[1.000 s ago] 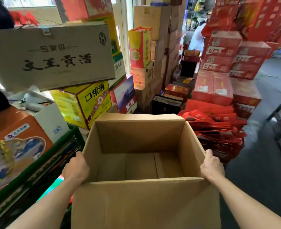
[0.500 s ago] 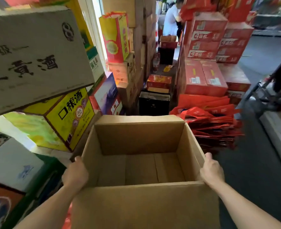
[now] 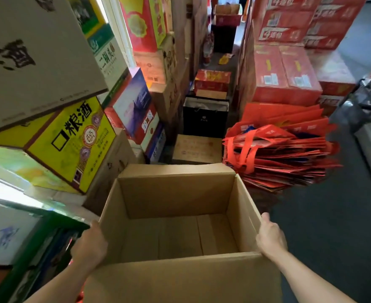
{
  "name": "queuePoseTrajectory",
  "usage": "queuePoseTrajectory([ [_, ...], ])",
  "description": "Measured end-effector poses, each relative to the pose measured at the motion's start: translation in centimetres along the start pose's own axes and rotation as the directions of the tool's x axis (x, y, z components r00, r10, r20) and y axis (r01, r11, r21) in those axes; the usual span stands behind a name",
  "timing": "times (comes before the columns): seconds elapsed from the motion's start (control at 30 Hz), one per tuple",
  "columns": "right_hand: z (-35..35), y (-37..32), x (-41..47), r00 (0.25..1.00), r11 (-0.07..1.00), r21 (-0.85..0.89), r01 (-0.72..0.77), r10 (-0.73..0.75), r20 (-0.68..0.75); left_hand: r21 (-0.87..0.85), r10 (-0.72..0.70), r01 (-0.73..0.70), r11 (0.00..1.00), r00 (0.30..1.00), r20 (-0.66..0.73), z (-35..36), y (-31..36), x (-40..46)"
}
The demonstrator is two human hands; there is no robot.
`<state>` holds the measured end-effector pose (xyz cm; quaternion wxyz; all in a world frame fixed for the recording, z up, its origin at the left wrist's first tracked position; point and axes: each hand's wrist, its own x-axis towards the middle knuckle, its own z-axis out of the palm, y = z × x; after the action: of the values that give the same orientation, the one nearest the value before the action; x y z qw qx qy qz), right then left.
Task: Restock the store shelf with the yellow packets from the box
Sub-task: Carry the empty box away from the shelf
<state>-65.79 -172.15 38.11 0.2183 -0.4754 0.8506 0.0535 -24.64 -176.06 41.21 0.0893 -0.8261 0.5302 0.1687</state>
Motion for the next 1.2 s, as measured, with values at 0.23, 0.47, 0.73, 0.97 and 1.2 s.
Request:
queuePoseTrajectory([
  [0.23,4.0,2.2,1.2,0.997,0.999,-0.034,-0.007,0.01,0.075,0.059,-0.032,0.027,0.998,0.996,0.08,4.0,0.0,0.0],
  [0.47,6.9,5.7,2.2,0.981,0.986,-0.094,-0.138,0.149,0.124,0.118,0.059,-0.081,0.99,0.983,0.174,9.0,2.7,1.8],
  [0.73,10.7,9.9,5.1,0.943,0.947,-0.115,-0.301,0.314,0.113,0.09,0.148,-0.172,0.981,0.963,0.226,15.5,9.5,5.9],
  [0.97,15.3,11.9,10.6,0.912,0.918,-0.104,-0.383,0.394,0.114,0.059,0.193,-0.216,0.975,0.944,0.268,23.2,13.8,11.0],
  [1.2,23.6,12.7,17.1,0.886,0.894,-0.042,-0.447,0.448,0.122,0.046,0.221,-0.237,0.97,0.949,0.226,32.8,15.3,15.6],
])
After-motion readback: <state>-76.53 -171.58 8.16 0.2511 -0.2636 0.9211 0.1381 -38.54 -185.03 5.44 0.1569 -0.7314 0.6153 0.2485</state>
